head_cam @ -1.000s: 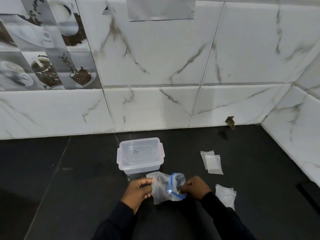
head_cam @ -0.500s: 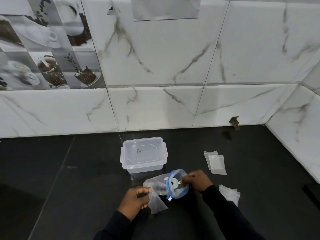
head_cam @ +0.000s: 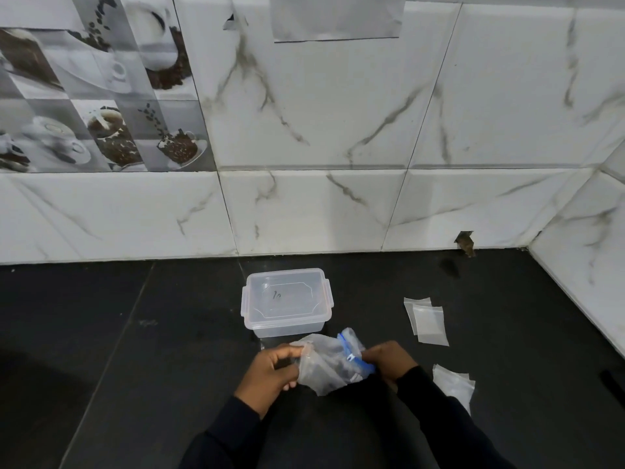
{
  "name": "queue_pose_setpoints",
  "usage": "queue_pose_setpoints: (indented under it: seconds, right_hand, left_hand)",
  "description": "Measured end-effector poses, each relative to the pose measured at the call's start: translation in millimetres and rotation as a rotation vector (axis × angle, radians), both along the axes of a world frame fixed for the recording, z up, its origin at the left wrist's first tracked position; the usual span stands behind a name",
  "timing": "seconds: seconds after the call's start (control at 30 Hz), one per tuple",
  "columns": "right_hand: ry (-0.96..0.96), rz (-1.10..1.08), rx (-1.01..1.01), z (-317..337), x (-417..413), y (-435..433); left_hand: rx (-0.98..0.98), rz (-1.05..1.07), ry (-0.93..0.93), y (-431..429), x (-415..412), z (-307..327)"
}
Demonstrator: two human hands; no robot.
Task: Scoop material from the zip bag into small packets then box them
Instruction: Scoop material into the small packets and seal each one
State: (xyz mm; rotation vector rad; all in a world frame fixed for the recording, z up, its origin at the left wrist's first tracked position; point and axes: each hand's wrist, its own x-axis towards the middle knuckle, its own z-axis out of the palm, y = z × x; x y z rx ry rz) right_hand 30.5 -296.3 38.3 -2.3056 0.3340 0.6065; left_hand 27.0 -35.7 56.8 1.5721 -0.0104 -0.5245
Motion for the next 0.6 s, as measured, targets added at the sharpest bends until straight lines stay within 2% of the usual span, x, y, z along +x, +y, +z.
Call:
queue_pose_setpoints:
  seconds: [0.03, 0.1, 0.23, 0.4, 0.5, 0.6]
  right_hand:
    - [-0.074, -0.047, -0.068, 0, 1, -5]
    - [-0.198, -0.078, -0.057, 0, 4, -11]
    - [-0.278, -0.098, 0.016, 13, 8, 4]
    - [-0.248, -0.148, -0.032, 12, 2, 12]
    - [-0.186, -0.260, 0.082, 8, -5, 9]
    - [-0.146, -0.323, 0.097, 4, -12, 3]
  left_hand:
    - [0.030, -0.003, -0.005, 5, -2, -2]
    - [0.090, 0.000, -0.016, 12, -6, -7]
    - [0.260, 0.002, -0.134, 20, -13, -18]
    - [0.485, 0.050, -0.245, 16, -28, -21]
    - [0.530, 0.102, -0.289, 17, -34, -20]
    - [0.532, 0.118, -0.284, 18, -37, -19]
